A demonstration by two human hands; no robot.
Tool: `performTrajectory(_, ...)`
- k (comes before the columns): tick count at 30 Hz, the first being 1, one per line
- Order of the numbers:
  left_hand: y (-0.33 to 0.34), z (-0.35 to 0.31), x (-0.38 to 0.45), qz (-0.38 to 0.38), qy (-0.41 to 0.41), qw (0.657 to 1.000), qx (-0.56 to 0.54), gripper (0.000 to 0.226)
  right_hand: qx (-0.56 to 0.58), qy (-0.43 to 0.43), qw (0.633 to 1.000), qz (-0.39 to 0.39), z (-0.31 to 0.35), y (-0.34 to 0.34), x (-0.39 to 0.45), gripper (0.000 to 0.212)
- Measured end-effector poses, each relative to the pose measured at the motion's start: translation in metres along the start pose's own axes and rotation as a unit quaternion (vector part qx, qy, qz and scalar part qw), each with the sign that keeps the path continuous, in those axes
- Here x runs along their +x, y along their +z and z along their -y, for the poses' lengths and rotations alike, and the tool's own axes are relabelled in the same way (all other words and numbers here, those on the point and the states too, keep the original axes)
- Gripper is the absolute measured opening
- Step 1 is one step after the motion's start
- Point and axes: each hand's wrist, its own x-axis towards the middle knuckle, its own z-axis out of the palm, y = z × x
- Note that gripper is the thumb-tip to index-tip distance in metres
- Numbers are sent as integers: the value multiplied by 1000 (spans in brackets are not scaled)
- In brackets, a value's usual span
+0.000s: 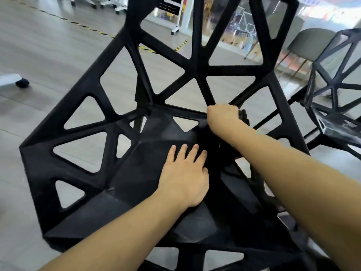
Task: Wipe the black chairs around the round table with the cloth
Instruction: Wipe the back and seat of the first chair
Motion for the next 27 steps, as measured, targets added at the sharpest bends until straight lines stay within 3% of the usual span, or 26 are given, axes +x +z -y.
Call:
performTrajectory(2,0,0,0,-6,-3,1000,5,58,118,14,992,42,-25,-8,7,27)
performTrajectory(4,0,0,0,-6,1,1000,5,58,201,20,979,-31,-44,-1,11,19)
performTrajectory(5,0,0,0,-7,2,1000,7,58,213,21,973,-83,-45,7,11,18)
performTrajectory(7,1,-1,1,2,5,1000,15,58,184,-6,976,-112,-37,25,5,20)
performTrajectory(9,2,-1,2,3,9,1000,21,59,143,-16,984,-108,-25,36,6,21)
performTrajectory(15,1,1,0,0,8,1000,16,58,246,20,968,-40,-21,24,8,24)
performTrajectory(19,-1,-3,0,-22,-2,1000,-12,58,306,-22,951,-47,-8,22,-54,26)
performTrajectory(23,-9,-3,-2,-108,-91,990,-31,35,316,-50,947,-26,-3,15,-128,27)
performTrajectory(27,-12,0,-4,-92,-104,990,-31,40,332,-91,939,1,-15,12,-174,28)
